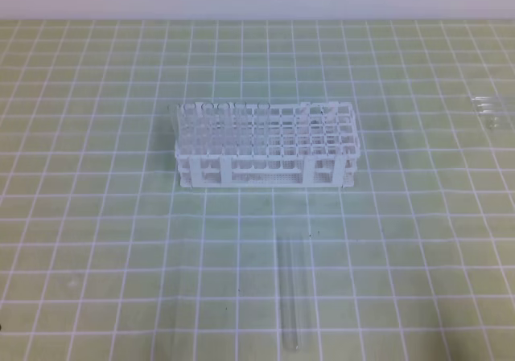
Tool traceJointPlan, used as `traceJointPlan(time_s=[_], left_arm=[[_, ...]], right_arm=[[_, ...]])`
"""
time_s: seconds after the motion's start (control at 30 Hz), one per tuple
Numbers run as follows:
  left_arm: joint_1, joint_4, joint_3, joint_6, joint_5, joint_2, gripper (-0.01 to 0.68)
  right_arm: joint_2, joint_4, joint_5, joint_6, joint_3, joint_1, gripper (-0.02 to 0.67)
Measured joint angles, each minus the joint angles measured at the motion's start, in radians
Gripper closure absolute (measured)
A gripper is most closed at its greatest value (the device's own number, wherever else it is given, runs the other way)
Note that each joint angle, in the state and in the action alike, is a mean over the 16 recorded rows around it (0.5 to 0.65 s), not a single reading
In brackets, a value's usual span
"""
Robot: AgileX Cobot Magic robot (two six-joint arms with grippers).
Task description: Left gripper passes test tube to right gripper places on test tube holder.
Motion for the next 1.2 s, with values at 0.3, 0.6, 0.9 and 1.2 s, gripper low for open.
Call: traceJointPlan(time_s=[0.3, 0.6, 0.9, 1.2], left_arm=[[0.000, -0.004, 0.000, 0.000, -0.007, -0.002, 0.675], [0.000, -0.010, -0.001, 0.000, -0.014, -0.002, 0.675], [0.000, -0.011, -0.003, 0.000, -0.013, 0.002, 0.675], [0.000, -0.011, -0.004, 0.000, -0.013, 0.006, 0.675]], right_arm=[[0.000, 0.000, 0.000, 0.000, 0.000, 0.000, 0.665], [0.000, 0.000, 0.000, 0.000, 0.000, 0.000, 0.665], [0.000, 0.000, 0.000, 0.000, 0.000, 0.000, 0.665], [0.000, 0.000, 0.000, 0.000, 0.000, 0.000, 0.665]])
